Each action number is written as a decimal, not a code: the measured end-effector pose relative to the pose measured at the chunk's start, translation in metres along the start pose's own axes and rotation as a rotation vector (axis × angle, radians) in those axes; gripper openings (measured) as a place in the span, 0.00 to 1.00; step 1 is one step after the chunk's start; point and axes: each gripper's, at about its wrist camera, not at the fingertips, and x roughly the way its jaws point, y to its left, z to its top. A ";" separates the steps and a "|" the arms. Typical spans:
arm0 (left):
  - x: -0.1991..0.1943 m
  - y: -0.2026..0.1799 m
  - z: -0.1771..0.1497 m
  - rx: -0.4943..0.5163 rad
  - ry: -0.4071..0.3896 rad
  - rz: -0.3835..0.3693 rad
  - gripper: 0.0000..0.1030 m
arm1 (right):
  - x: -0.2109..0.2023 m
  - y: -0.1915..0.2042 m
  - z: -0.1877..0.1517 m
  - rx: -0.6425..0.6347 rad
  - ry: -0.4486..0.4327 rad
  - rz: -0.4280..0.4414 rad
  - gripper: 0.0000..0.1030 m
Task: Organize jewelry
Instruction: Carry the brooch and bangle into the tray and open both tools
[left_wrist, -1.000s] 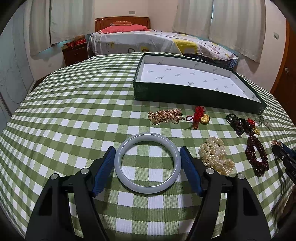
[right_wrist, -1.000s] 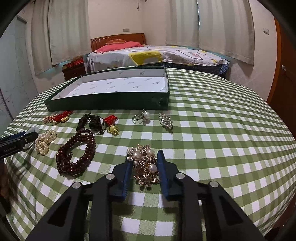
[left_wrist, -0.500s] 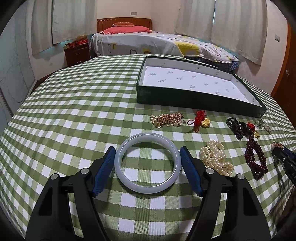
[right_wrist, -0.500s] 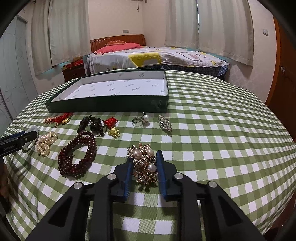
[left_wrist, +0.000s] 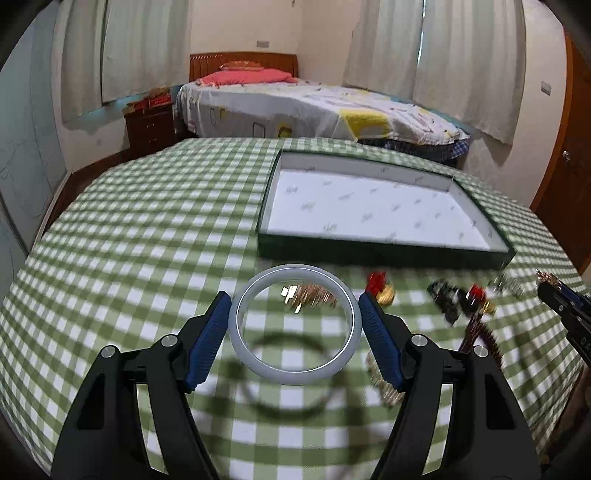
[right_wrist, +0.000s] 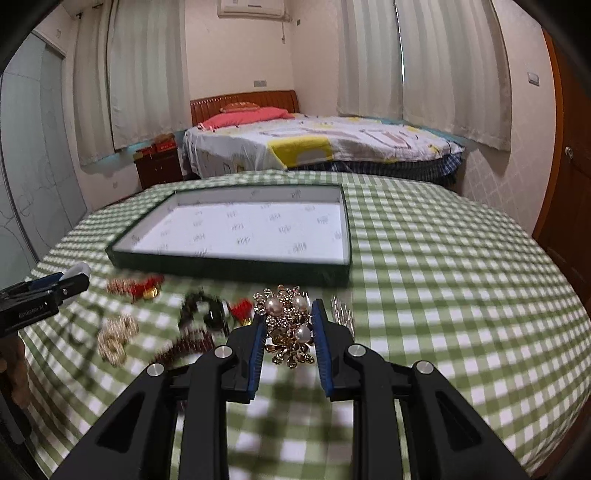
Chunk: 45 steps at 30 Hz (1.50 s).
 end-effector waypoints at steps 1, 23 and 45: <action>0.001 -0.003 0.007 0.004 -0.009 -0.006 0.67 | 0.001 0.001 0.005 -0.004 -0.009 0.001 0.24; 0.125 -0.032 0.083 0.040 0.071 -0.022 0.67 | 0.117 -0.007 0.069 -0.021 0.100 -0.029 0.24; 0.160 -0.039 0.080 0.072 0.172 -0.017 0.75 | 0.144 -0.010 0.060 -0.048 0.224 -0.041 0.41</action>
